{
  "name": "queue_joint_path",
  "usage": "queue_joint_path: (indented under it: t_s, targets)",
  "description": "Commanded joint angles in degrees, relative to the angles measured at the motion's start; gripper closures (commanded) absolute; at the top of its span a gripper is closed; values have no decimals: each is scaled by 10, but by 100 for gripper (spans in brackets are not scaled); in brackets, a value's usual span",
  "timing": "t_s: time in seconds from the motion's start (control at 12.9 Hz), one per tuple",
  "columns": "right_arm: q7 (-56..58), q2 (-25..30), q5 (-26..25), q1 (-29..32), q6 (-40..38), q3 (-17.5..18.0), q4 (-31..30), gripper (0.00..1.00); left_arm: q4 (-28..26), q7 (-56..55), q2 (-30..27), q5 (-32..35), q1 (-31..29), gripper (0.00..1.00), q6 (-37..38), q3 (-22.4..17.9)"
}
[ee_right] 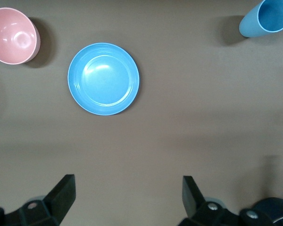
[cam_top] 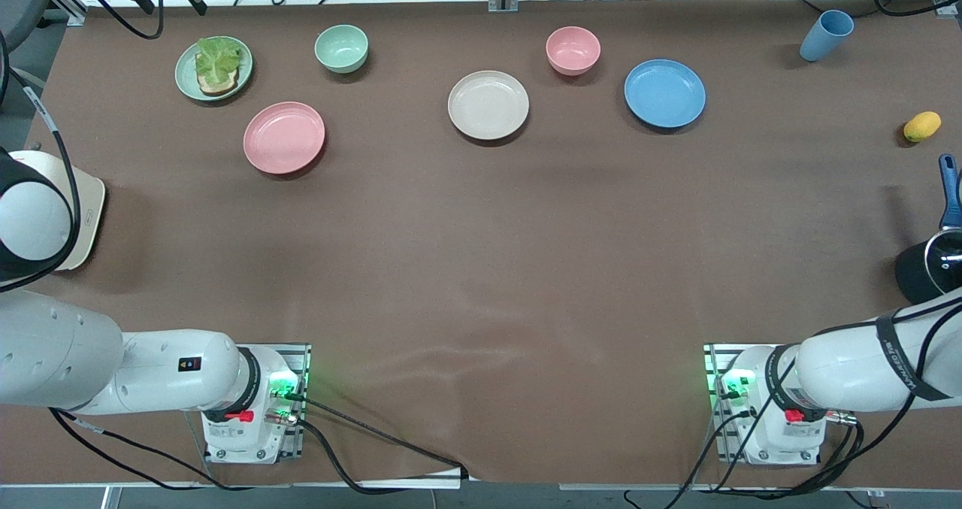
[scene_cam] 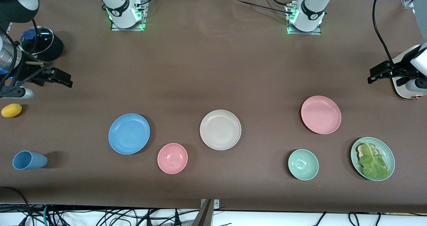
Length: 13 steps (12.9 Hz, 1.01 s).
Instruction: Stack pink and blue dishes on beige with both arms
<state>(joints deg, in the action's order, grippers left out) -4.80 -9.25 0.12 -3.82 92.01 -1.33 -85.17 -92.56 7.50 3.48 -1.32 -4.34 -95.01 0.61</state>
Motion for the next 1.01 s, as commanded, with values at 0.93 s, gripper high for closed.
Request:
queue_joint_path:
  t_s: [0.93]
  targets:
    - [-7, 7, 3, 6, -2, 4, -2, 0, -4, 3, -8, -16, -1, 0, 0, 0]
